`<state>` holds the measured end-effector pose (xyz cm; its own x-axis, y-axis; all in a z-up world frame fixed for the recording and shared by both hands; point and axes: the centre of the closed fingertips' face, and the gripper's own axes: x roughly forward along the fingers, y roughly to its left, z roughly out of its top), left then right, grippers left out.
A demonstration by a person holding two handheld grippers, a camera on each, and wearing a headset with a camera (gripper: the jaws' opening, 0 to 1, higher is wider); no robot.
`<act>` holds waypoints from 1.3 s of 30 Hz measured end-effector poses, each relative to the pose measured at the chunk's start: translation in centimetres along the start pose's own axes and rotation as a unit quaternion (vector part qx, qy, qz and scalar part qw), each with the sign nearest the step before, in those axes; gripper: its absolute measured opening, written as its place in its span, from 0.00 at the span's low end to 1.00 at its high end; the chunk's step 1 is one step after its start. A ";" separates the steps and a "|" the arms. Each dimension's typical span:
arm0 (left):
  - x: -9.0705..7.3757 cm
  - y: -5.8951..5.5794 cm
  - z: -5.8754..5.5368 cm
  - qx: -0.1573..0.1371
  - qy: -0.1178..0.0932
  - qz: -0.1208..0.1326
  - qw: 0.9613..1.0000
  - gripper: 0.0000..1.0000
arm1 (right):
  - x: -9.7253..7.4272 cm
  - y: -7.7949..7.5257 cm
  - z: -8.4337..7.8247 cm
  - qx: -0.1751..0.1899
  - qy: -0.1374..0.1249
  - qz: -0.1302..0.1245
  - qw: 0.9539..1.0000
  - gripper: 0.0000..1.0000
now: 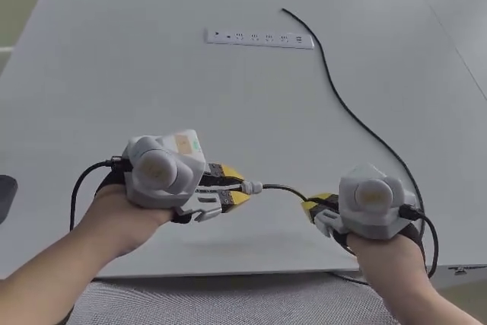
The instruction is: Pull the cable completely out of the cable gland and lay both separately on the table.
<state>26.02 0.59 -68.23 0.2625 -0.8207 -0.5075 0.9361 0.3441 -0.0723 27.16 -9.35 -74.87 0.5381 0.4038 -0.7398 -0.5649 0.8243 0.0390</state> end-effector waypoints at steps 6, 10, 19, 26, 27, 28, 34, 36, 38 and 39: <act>-0.3 0.2 0.0 -0.006 -0.002 0.004 1.000 0.15 | 0.0 0.2 0.1 -0.017 0.005 0.005 1.000 0.03; -0.3 0.3 0.0 -0.006 -0.003 0.003 1.000 0.15 | -0.2 0.4 0.2 -0.025 0.004 0.008 1.000 0.08; -0.3 0.4 0.1 -0.007 -0.006 0.003 1.000 0.16 | -1.4 2.3 3.1 -0.062 -0.026 0.026 0.997 0.19; -0.3 0.4 0.2 -0.004 -0.007 -0.002 1.000 0.15 | -1.3 4.7 5.8 -0.116 -0.051 0.044 0.991 0.20; -0.3 0.4 0.2 -0.003 -0.008 -0.003 1.000 0.15 | -1.2 5.0 6.0 -0.126 -0.052 0.047 0.990 0.20; -0.3 0.3 0.2 -0.002 -0.008 -0.005 1.000 0.15 | -1.2 5.3 6.1 -0.136 -0.051 0.048 0.988 0.20; -0.2 0.1 0.2 -0.002 -0.007 -0.010 1.000 0.15 | -0.9 6.7 6.5 -0.183 -0.050 0.054 0.980 0.18; -0.2 0.1 0.1 -0.002 -0.007 -0.010 1.000 0.15 | -0.8 6.8 6.5 -0.192 -0.048 0.055 0.979 0.16; -0.1 0.1 0.1 -0.003 -0.008 -0.011 1.000 0.16 | -0.6 6.9 6.5 -0.199 -0.045 0.056 0.977 0.15; -0.1 0.1 0.1 -0.003 -0.007 -0.011 1.000 0.16 | -0.6 6.9 6.5 -0.200 -0.045 0.056 0.977 0.14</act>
<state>26.06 0.66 -68.06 0.2455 -0.8345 -0.4933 0.9404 0.3286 -0.0878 26.97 -1.36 -69.80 0.5014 0.5310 -0.6831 -0.8134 0.5584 -0.1630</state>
